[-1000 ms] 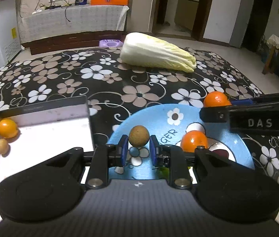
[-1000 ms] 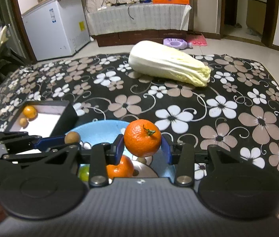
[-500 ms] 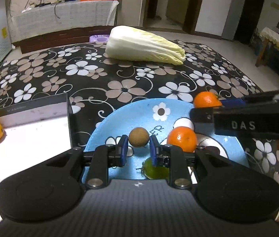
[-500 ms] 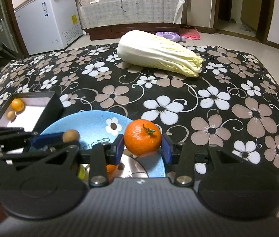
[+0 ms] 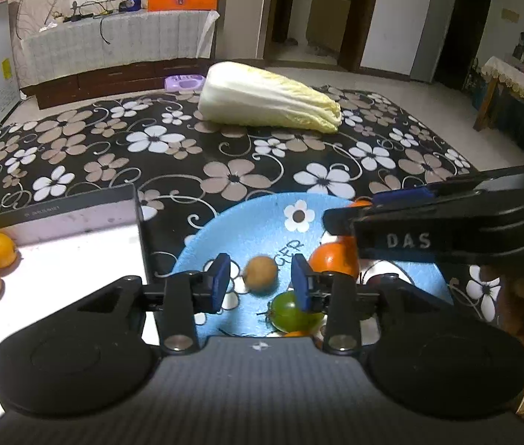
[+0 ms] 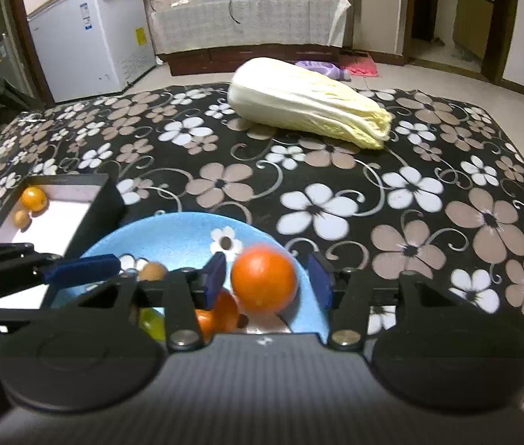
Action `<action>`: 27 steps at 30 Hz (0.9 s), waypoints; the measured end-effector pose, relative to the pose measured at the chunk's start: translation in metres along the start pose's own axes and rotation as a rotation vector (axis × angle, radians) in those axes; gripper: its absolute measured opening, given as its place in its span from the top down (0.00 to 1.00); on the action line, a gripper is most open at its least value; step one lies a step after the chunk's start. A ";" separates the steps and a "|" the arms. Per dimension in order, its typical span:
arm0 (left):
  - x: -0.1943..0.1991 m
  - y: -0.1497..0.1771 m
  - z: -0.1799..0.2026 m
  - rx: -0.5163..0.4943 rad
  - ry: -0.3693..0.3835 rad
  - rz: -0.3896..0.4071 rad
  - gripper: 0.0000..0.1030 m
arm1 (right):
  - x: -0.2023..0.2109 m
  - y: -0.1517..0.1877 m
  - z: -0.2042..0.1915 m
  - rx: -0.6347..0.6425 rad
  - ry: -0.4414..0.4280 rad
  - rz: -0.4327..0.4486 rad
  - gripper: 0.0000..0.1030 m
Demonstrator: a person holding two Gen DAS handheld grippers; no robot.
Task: Organize fruits
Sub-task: 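Open the left tool to drop the kiwi while the right tool releases the mandarin, then move both open tools back over the fruit tray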
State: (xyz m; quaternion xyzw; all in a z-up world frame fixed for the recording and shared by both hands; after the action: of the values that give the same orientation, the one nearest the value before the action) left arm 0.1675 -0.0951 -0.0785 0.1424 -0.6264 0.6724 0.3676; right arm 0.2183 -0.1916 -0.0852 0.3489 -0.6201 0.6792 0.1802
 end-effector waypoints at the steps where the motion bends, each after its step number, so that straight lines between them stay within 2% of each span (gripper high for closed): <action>1: 0.002 -0.001 -0.001 0.003 -0.002 0.006 0.59 | 0.000 -0.001 -0.004 0.007 -0.009 0.004 0.49; 11: 0.021 -0.006 -0.022 0.046 -0.019 0.034 0.59 | 0.009 -0.018 -0.037 0.054 -0.041 0.072 0.49; 16: 0.034 -0.006 -0.033 0.057 -0.032 0.047 0.55 | 0.014 -0.026 -0.050 0.056 -0.058 0.098 0.49; 27: 0.060 -0.001 -0.073 0.125 -0.101 0.070 0.55 | 0.015 -0.040 -0.085 0.052 -0.115 0.132 0.49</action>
State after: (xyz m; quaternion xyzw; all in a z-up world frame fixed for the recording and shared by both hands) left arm 0.1460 -0.0070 -0.0513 0.1770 -0.6056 0.7146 0.3021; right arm 0.2135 -0.1057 -0.0451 0.3503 -0.6331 0.6844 0.0899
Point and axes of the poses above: each gripper's, at about its wrist camera, not at the fingertips, and x roughly against the way its jaws point, z to its right, y to its underside, the point moved 10 cm from there along -x, roughly the way its jaws point, and after that the axes turned 5 degrees about y, right-handed, at the moved point
